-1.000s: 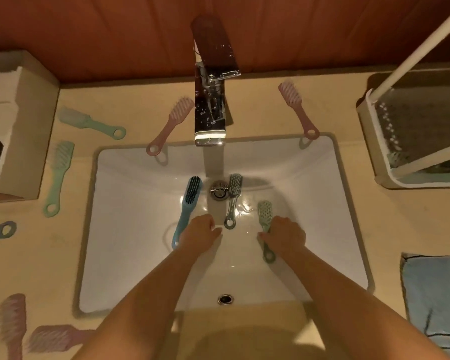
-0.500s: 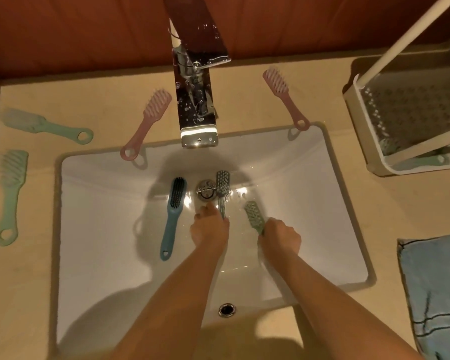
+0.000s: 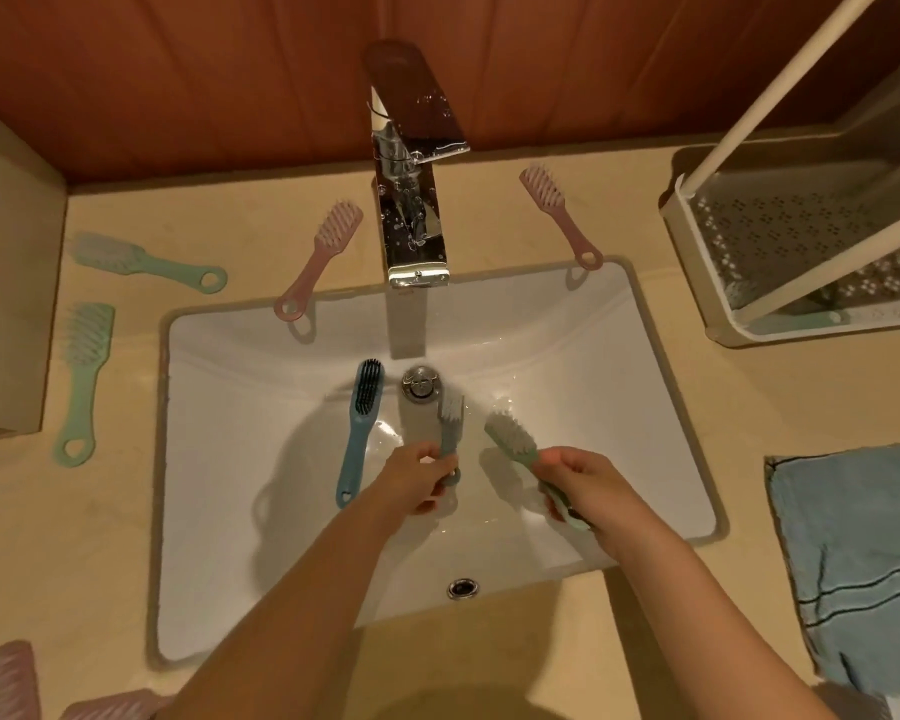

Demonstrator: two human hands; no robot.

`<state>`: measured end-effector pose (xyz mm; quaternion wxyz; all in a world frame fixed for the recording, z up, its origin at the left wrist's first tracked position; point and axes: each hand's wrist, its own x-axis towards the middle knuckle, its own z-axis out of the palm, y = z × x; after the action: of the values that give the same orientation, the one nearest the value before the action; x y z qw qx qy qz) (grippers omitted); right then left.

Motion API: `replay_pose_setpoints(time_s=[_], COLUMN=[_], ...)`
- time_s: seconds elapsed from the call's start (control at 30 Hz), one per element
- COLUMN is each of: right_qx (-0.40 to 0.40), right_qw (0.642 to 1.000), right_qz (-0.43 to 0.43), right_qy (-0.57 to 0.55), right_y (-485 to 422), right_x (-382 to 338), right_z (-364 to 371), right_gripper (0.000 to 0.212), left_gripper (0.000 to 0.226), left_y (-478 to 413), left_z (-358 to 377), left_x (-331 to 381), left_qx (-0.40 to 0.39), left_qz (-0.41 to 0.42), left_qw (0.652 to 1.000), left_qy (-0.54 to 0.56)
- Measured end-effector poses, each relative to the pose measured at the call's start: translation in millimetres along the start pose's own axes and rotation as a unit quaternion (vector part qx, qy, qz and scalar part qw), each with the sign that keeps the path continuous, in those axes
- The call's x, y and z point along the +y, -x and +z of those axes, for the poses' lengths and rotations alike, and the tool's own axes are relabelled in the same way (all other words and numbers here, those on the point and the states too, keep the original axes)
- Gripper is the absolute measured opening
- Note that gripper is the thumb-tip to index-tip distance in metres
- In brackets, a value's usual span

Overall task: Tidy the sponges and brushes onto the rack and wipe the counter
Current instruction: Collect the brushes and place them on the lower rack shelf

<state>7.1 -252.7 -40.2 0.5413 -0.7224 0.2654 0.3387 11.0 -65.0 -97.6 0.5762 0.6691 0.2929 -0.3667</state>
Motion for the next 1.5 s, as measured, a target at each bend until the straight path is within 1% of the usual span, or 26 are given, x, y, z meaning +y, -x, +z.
replay_pose_setpoints(time_s=[0.07, 0.13, 0.2, 0.3, 0.4, 0.5, 0.6, 0.67, 0.7, 0.73, 0.8, 0.83, 0.97, 1.07, 1.13, 1.17, 1.23, 1.33, 1.4, 1.47, 1.5], right_qx=[-0.012, -0.019, -0.033, -0.072, -0.078, -0.061, -0.062, -0.071, -0.069, -0.058, -0.016, -0.001, 0.065, 0.112, 0.153, 0.171, 0.21, 0.25, 0.27, 0.269, 0.262], right_qw=[0.994, 0.98, 0.972, 0.966, 0.971, 0.978, 0.979, 0.975, 0.978, 0.981, 0.986, 0.985, 0.975, 0.954, 0.939, 0.931, 0.915, 0.871, 0.84, 0.827, 0.828], right_qz=[0.028, 0.048, 0.045, 0.028, -0.02, -0.071, -0.088, -0.093, -0.093, -0.102, -0.115, -0.136, -0.199, -0.274, -0.308, -0.319, -0.327, -0.351, -0.347, -0.339, -0.338], right_qy=[-0.103, -0.19, -0.227, -0.246, -0.227, -0.188, -0.174, -0.187, -0.174, -0.152, -0.117, -0.109, -0.079, -0.045, 0.007, 0.038, 0.11, 0.237, 0.317, 0.359, 0.362], right_y=[13, 27, 33, 41, 44, 46, 52, 58, 60, 61, 57, 59, 58, 47, 37, 30, 14, -12, -30, -49, -57], right_x=[0, 1, 2, 1, -3, -9, -13, -12, -9, -8, -4, -3, 5, 2, -6, -10, -22, -44, -61, -75, -81], right_z=[0, -3, -6, -15, -27, -49, -77, -96, -106, -117, -122, -146, -174, -208, -229, -240, -257, -276, -284, -289, -290], right_gripper=[0.02, 0.017, 0.015, 0.015, 0.02, 0.021, 0.028, 0.021, 0.02, 0.025, 0.032, 0.031, 0.021, 0.018, 0.016, 0.02, 0.025, 0.025, 0.026, 0.024, 0.023], left_gripper=[0.006, 0.005, 0.007, 0.011, 0.011, 0.011, 0.022, 0.03, 0.031, 0.031, 0.029, 0.026, 0.016, 0.02, 0.023, 0.024, 0.025, 0.024, 0.024, 0.024, 0.024], left_y=[20, 39, 53, 73, 86, 99, 111, 120, 124, 127, 129, 131, 127, 125, 125, 124, 124, 124, 123, 122, 121], left_z=[3, 10, 17, 30, 42, 57, 73, 83, 90, 97, 98, 118, 133, 155, 167, 171, 177, 183, 186, 187, 187], left_x=[5, 7, 8, 12, 15, 22, 31, 36, 40, 44, 44, 52, 55, 62, 68, 70, 77, 91, 96, 98, 97], left_qx=[-0.05, -0.086, -0.112, -0.119, -0.094, -0.064, -0.039, -0.036, -0.036, -0.038, -0.035, -0.018, 0.025, 0.057, 0.071, 0.076, 0.089, 0.119, 0.132, 0.14, 0.143], left_qz=[-0.015, -0.022, -0.023, -0.011, 0.027, 0.059, 0.108, 0.137, 0.146, 0.151, 0.144, 0.147, 0.111, 0.099, 0.099, 0.103, 0.111, 0.116, 0.115, 0.113, 0.11], left_qw=[0.997, 0.986, 0.971, 0.954, 0.963, 0.965, 0.967, 0.966, 0.962, 0.96, 0.962, 0.959, 0.957, 0.956, 0.958, 0.958, 0.957, 0.954, 0.953, 0.951, 0.951], left_qy=[0.064, 0.141, 0.209, 0.274, 0.251, 0.248, 0.229, 0.218, 0.226, 0.234, 0.231, 0.24, 0.266, 0.269, 0.261, 0.257, 0.251, 0.249, 0.249, 0.251, 0.251])
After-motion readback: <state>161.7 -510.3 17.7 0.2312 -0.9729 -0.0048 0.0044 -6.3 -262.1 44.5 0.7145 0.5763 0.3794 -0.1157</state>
